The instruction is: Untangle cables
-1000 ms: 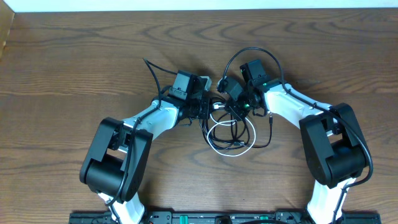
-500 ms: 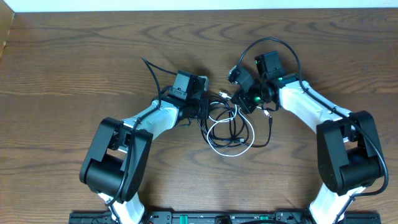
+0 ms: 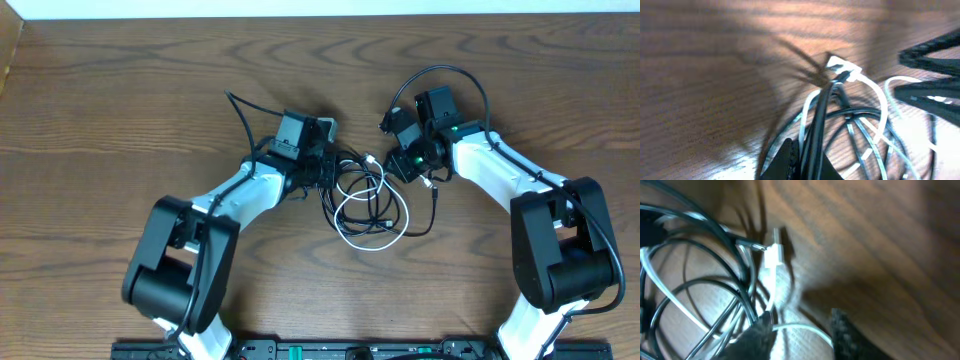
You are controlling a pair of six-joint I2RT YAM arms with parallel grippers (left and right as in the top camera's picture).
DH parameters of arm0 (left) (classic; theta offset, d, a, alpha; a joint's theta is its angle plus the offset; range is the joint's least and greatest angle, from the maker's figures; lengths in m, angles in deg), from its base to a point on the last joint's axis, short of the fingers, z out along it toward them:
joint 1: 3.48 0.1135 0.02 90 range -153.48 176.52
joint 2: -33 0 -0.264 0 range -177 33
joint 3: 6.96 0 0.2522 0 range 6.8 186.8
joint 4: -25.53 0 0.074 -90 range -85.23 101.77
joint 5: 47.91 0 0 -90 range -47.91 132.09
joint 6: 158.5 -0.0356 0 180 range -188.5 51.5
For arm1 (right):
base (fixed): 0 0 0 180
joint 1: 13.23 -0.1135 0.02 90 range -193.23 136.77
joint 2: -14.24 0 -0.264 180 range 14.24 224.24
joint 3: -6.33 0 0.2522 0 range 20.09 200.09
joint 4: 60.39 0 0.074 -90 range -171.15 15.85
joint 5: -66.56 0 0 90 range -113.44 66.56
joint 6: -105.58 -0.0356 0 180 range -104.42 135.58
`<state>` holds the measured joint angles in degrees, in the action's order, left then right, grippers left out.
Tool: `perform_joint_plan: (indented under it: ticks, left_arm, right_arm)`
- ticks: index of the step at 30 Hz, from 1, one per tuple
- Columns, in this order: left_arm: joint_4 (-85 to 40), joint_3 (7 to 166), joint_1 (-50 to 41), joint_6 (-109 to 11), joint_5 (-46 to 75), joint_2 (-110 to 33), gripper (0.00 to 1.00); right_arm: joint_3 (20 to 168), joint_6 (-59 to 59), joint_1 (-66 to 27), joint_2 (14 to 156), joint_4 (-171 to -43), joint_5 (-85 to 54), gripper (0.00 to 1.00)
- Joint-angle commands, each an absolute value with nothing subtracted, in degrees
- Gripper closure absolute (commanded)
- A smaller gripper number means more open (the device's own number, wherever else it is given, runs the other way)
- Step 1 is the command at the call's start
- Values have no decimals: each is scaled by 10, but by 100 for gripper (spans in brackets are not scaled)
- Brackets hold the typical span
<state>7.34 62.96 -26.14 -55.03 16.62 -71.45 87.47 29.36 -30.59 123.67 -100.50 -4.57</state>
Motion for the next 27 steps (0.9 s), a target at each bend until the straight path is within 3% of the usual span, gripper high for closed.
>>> perform_joint_plan:
  ticks: [1,5,9,14,27]
  left_arm:
    - [75,627,-259,-558,158,-695,93]
    - [75,627,-259,-558,158,-695,93]
    - [76,627,-259,-558,155,-694,93]
    - [76,630,-255,-558,109,-668,93]
    - [80,631,-253,-557,101,-447,93]
  right_arm:
    - [878,270,-305,1221,-997,-63,57]
    - [900,244,-305,1177,-1010,-13,42]
    - [902,200,-304,1121,-1017,-13,36]
    - [902,147,-301,1082,-1053,-10,38]
    - [902,147,-301,1071,-1061,85,38]
